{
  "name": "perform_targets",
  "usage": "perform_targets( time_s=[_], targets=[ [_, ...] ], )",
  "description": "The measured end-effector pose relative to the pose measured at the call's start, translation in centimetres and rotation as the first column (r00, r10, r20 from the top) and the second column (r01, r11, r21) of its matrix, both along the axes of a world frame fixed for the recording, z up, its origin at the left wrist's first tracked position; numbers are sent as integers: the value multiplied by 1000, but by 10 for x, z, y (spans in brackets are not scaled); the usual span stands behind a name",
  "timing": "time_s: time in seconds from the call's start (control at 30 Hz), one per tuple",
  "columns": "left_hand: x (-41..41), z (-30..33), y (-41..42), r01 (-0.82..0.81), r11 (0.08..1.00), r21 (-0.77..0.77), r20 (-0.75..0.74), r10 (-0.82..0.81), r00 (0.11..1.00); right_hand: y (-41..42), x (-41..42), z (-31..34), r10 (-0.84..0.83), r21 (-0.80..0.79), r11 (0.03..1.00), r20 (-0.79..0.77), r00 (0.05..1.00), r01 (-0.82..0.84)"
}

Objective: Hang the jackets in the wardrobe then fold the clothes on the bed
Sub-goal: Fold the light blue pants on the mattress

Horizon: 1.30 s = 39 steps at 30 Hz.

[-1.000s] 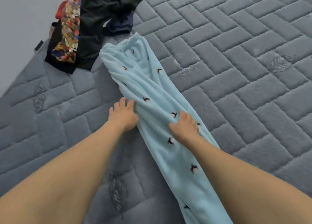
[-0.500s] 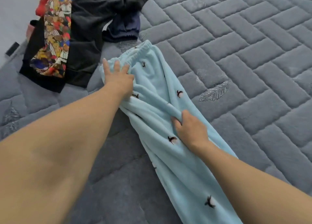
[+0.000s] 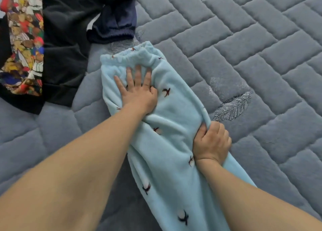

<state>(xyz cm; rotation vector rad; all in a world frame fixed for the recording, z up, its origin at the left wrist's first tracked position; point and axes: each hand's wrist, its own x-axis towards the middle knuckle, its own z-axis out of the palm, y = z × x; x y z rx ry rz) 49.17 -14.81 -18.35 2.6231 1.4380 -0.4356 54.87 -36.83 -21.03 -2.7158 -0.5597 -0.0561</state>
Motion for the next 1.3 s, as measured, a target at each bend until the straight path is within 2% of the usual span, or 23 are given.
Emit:
perform_targets(
  time_s=[0.13, 0.2, 0.27, 0.3, 0.33, 0.37, 0.4, 0.43, 0.47, 0.53, 0.6, 0.7, 0.73, 0.8, 0.87, 0.9, 0.93, 1.03, 1.1, 1.17, 1.2, 1.23, 1.3],
  targets=[
    [-3, 17, 5, 75, 997, -9, 125, -74, 989, 1, 3, 2, 13, -52, 999, 5, 1000, -12],
    [-21, 31, -7, 69, 995, 79, 263, -88, 961, 0, 3, 1, 6, -66, 998, 17, 1000, -5],
    [-46, 44, -25, -174, 977, 125, 472, 96, 877, 2, 4, 0, 1, -78, 997, 8, 1000, 0],
    [-57, 49, -31, -366, 930, 40, 565, 281, 776, 3, 4, 0, -2, -83, 997, -8, 1000, 2],
    [-64, 52, -34, -549, 825, -137, 617, 504, 604, 4, 4, 0, -6, -89, 996, -23, 1000, 4],
    [-67, 52, -36, -663, 646, -378, 580, 724, 374, 4, 3, 1, -10, -96, 995, -33, 999, 6],
    [-66, 52, -38, -673, 417, -611, 440, 886, 149, 5, 3, 1, -11, -103, 995, -41, 999, 7],
    [-65, 53, -42, -613, 224, -758, 272, 962, 15, 6, 3, 2, -11, -109, 994, -50, 999, 6],
    [-63, 54, -46, -551, 115, -827, 135, 991, 5, 6, 3, 3, -12, -115, 993, -57, 998, 5],
    [-63, 57, -55, -495, 96, -864, 63, 994, 85, 6, 2, 4, -13, -123, 992, -63, 998, 5],
    [-67, 61, -56, -430, 173, -886, 162, 985, 63, 6, 2, 4, -14, -127, 992, -60, 998, 6],
    [-76, 68, -45, -191, 133, -973, 174, 959, -222, 5, 2, 3, -14, -136, 991, -49, 999, 7],
    [-81, 69, -45, -120, 102, -988, 130, 958, -255, 6, 2, 2, -15, -135, 991, -45, 999, 8],
    [-91, 68, -50, -108, 11, -994, 27, 988, -149, 6, 1, 1, -16, -132, 991, -43, 999, 10],
    [-100, 70, -59, -119, -77, -990, -88, 992, 95, 5, 2, 0, -18, -129, 992, -44, 999, 12],
    [-103, 69, -62, -127, -57, -990, -86, 968, 237, 5, 2, 0, -19, -127, 992, -44, 999, 13],
    [-106, 68, -63, -155, 13, -988, -39, 945, 325, 5, 2, 0, -20, -125, 992, -45, 999, 14],
    [-115, 68, -61, -376, 348, -859, 245, 924, 294, 5, 1, 0, -22, -114, 993, -48, 999, 16],
    [-119, 67, -67, -566, 486, -666, 303, 869, 391, 4, 1, 0, -21, -109, 994, -43, 999, 17],
    [-123, 62, -78, -678, 511, -528, 144, 841, 521, 4, 1, 0, -22, -106, 994, -38, 999, 18],
    [-124, 59, -80, -709, 491, -507, 90, 848, 523, 4, 1, -1, -23, -103, 994, -40, 999, 18],
    [-122, 58, -79, -711, 471, -522, 118, 866, 487, 5, 1, -1, -23, -102, 995, -43, 999, 18],
    [-117, 58, -68, -608, 513, -606, 340, 858, 386, 5, 1, -1, -25, -107, 994, -43, 999, 21]
  ],
)
